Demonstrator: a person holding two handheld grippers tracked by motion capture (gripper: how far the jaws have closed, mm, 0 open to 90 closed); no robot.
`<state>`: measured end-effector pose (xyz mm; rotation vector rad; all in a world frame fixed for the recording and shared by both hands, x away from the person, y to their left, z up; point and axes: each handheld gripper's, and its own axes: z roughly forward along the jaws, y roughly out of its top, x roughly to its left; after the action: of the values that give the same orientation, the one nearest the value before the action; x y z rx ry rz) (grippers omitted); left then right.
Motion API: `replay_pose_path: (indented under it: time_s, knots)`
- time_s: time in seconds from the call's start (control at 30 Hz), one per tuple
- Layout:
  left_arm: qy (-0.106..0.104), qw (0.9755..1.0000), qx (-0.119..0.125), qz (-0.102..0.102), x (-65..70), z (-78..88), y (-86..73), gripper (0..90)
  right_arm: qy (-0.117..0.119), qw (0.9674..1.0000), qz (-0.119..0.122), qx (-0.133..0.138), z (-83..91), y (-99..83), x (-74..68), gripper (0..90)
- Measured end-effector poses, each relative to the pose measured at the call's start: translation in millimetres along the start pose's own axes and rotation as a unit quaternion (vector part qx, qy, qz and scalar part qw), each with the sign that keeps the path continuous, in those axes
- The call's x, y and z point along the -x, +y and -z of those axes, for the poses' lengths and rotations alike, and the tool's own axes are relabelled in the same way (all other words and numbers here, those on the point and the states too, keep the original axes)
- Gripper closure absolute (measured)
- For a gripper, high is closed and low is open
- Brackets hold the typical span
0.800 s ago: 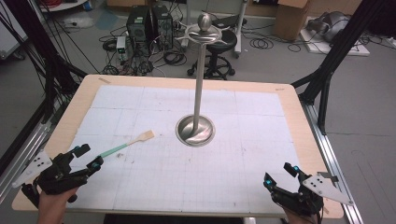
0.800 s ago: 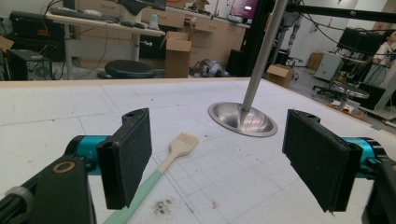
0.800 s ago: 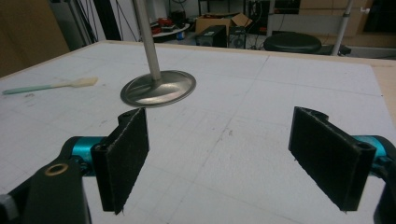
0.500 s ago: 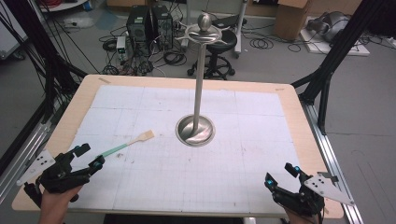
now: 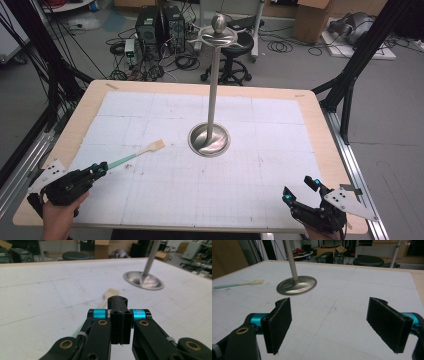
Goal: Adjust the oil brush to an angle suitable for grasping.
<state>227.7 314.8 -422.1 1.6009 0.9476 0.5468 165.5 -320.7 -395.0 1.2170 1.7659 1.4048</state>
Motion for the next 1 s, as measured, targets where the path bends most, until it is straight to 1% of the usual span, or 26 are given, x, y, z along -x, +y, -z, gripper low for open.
replay_pose_path:
  time_s: [0.03,0.1,0.13,0.17,0.23,0.27,0.3,0.37,0.4,0.43,0.47,0.5,0.53,0.57,0.67,0.7,0.73,0.77,0.83,0.87,0.9,0.97,1.0]
  knots:
    - [0.015,0.9998,-0.016,-0.003,-8.8,-4.8,0.9,89.6,0.000,1.0000,-0.002,-0.002,-0.5,0.1,0.1,19.1]
    - [0.028,0.9992,-0.028,-0.002,-16.4,-11.6,2.1,89.6,-0.001,1.0000,-0.003,-0.004,-1.7,-0.5,1.0,19.1]
    - [0.028,0.9992,-0.028,-0.002,-16.4,-11.6,2.1,89.6,0.000,1.0000,-0.005,-0.005,-2.1,-1.0,1.2,19.1]
    - [0.037,0.9985,-0.040,-0.001,-22.0,-19.8,4.2,89.6,-0.001,1.0000,-0.006,-0.006,-2.3,-1.4,1.4,19.1]
    - [0.040,0.9973,-0.061,-0.010,-26.6,-30.0,7.6,89.5,-0.002,1.0000,-0.006,-0.006,-1.7,-1.6,1.6,19.1]
    - [0.040,0.9973,-0.061,-0.010,-26.6,-30.0,7.6,89.5,-0.003,1.0000,-0.008,-0.005,-1.5,-1.5,1.4,19.1]
    - [0.041,0.9964,-0.074,-0.012,-32.0,-40.8,10.5,89.5,-0.003,1.0000,-0.007,-0.005,-1.4,-1.4,1.5,19.1]
    - [0.045,0.9950,-0.088,-0.009,-37.7,-52.4,13.8,89.1,-0.003,1.0000,-0.007,-0.006,-1.7,-1.5,1.6,19.1]
    - [0.045,0.9939,-0.100,-0.010,-40.0,-58.1,15.5,89.0,-0.002,1.0000,-0.007,-0.006,-2.1,-1.6,1.3,19.1]
    - [0.044,0.9932,-0.107,-0.007,-41.3,-64.0,16.1,88.9,-0.002,1.0000,-0.005,-0.007,-2.2,-1.6,1.2,19.1]
    - [0.038,0.9924,-0.117,0.000,-42.7,-71.2,15.9,88.9,-0.002,1.0000,-0.005,-0.007,-2.5,-1.6,1.1,19.1]
    - [0.036,0.9917,-0.124,0.004,-42.9,-75.3,15.6,88.2,-0.002,1.0000,-0.004,-0.008,-2.6,-1.5,0.9,19.2]
    - [0.036,0.9917,-0.124,0.004,-42.9,-75.3,15.6,87.8,-0.002,1.0000,-0.004,-0.008,-2.6,-1.5,0.9,19.2]
    - [0.033,0.9898,-0.138,0.007,-42.6,-83.9,15.1,87.8,-0.001,1.0000,-0.003,-0.009,-2.6,-1.6,1.2,19.1]
    - [0.029,0.9880,-0.152,0.008,-40.8,-93.1,13.0,87.9,-0.001,1.0000,-0.004,-0.009,-2.6,-1.9,2.0,19.1]
    - [0.029,0.9867,-0.160,0.008,-40.9,-95.1,11.6,87.9,-0.001,0.9999,-0.004,-0.010,-2.4,-1.8,2.1,19.1]
    - [0.029,0.9867,-0.160,0.008,-40.9,-95.1,11.6,88.0,0.000,0.9999,-0.004,-0.009,-2.3,-1.7,2.3,19.1]
    - [0.022,0.9844,-0.174,0.013,-41.5,-97.8,9.1,88.0,0.000,1.0000,-0.004,-0.009,-2.2,-1.6,2.3,19.1]
    - [0.013,0.9823,-0.187,0.010,-39.4,-100.2,6.9,88.2,0.001,0.9999,-0.004,-0.009,-2.4,-1.6,2.1,19.1]
    - [0.010,0.9811,-0.193,0.004,-38.2,-101.0,5.8,88.2,0.001,0.9999,-0.004,-0.010,-2.6,-1.6,2.1,19.1]
    - [0.010,0.9816,-0.190,0.002,-36.9,-101.1,6.0,89.1,0.001,0.9999,-0.004,-0.010,-2.7,-1.6,1.8,19.1]
    - [-0.003,0.9818,-0.189,0.009,-35.9,-101.1,6.1,89.4,0.002,0.9999,-0.003,-0.010,-2.7,-1.4,1.4,19.1]
    - [-0.003,0.9818,-0.189,0.009,-35.9,-101.1,6.1,89.5,0.002,0.9999,-0.003,-0.010,-2.7,-1.4,1.4,19.1]
